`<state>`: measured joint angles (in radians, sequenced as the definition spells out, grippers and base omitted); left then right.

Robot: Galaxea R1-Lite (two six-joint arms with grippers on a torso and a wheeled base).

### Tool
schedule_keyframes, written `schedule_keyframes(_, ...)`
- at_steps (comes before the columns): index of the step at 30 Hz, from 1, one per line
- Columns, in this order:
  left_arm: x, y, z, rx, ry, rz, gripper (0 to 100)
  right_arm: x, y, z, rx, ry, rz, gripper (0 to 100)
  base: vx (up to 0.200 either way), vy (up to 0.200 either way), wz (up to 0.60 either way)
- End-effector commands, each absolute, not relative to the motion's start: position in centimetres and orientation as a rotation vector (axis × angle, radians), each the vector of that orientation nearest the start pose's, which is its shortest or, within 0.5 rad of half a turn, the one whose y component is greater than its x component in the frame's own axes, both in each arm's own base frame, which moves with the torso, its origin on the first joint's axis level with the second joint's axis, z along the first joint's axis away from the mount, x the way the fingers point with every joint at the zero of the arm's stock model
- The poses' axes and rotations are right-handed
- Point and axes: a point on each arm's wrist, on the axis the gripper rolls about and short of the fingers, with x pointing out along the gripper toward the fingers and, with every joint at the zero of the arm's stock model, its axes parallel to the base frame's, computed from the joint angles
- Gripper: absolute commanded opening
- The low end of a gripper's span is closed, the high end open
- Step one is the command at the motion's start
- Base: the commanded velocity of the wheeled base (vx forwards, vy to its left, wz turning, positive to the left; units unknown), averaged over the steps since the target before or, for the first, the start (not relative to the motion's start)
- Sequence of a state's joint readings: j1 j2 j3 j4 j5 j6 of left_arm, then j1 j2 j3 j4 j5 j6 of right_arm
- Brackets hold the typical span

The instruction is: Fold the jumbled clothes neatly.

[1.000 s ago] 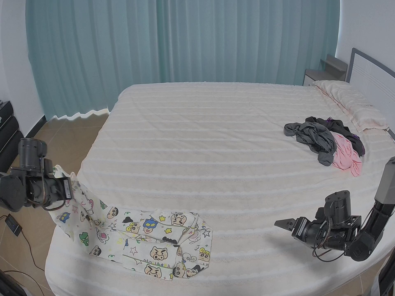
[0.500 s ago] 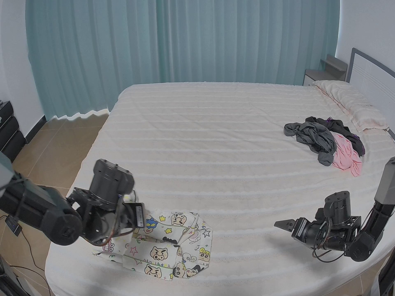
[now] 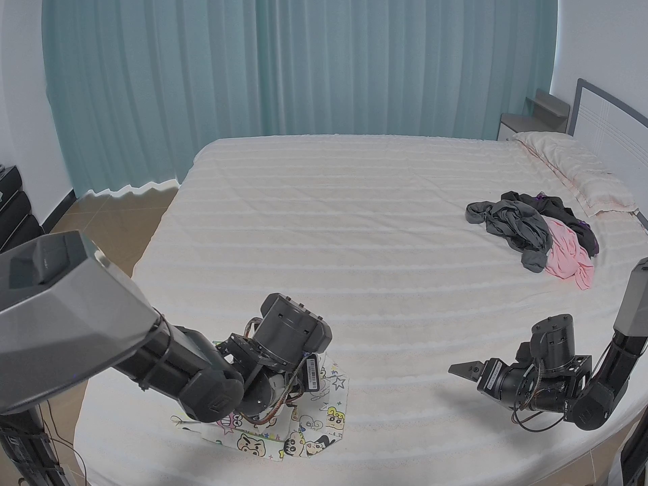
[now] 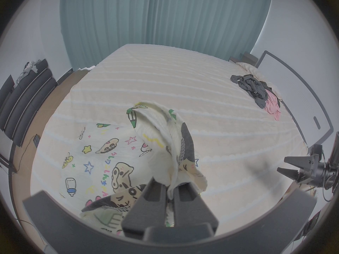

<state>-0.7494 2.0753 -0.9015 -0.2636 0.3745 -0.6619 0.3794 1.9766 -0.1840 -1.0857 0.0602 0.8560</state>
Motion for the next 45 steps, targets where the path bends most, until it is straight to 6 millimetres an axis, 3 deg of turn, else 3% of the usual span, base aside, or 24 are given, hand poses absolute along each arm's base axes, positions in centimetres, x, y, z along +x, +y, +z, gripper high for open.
schedule_keyframes(1, 25.9, -23.3, 3.8, -0.125, 0.866, -0.065, 0, 21.5, 8.7, 2.2, 0.693, 0.833, 0.095, 100, 0.000, 0.000, 0.00)
schedule_keyframes(2, 25.9, -23.3, 3.8, -0.129, 0.865, -0.064, 0, 21.5, 8.7, 2.2, 0.693, 0.835, 0.094, 100, 0.000, 0.000, 0.00)
schedule_keyframes(3, 25.9, -23.5, 3.8, -0.137, 0.864, -0.063, 100, 21.5, 8.7, 2.2, 0.693, 0.835, 0.094, 100, 0.000, 0.000, 0.00)
schedule_keyframes(14, 26.2, -23.7, 5.9, -0.234, 0.818, -0.073, 100, 21.5, 8.7, 2.2, 0.693, 0.835, 0.094, 100, 0.000, 0.000, 0.00)
schedule_keyframes(18, 25.9, -22.2, 9.5, -0.343, 0.747, -0.064, 100, 21.5, 8.7, 2.1, 0.693, 0.837, 0.095, 100, 0.000, 0.000, 0.00)
schedule_keyframes(20, 25.9, -22.2, 9.5, -0.343, 0.747, -0.064, 100, 21.5, 8.7, 2.1, 0.693, 0.837, 0.095, 100, 0.000, 0.000, 0.00)
schedule_keyframes(21, 25.5, -20.3, 11.0, -0.397, 0.720, -0.032, 100, 21.4, 8.8, 2.0, 0.691, 0.844, 0.096, 100, 0.000, 0.000, 0.00)
schedule_keyframes(23, 25.0, -18.1, 11.9, -0.458, 0.706, 0.008, 100, 21.4, 8.8, 1.8, 0.688, 0.850, 0.094, 100, 0.000, 0.000, 0.00)
schedule_keyframes(30, 22.8, -13.5, 11.3, -0.630, 0.792, 0.069, 100, 21.4, 9.2, 1.7, 0.681, 0.858, 0.107, 100, 0.000, 0.000, 0.00)
schedule_keyframes(40, 21.9, -12.9, 10.6, -0.863, 0.867, 0.111, 100, 21.3, 9.4, 1.5, 0.676, 0.870, 0.110, 100, -0.100, 0.000, 0.00)
schedule_keyframes(45, 21.7, -12.8, 10.3, -0.884, 0.896, 0.099, 100, 21.3, 9.4, 1.4, 0.675, 0.872, 0.108, 100, -0.160, 0.000, 0.00)
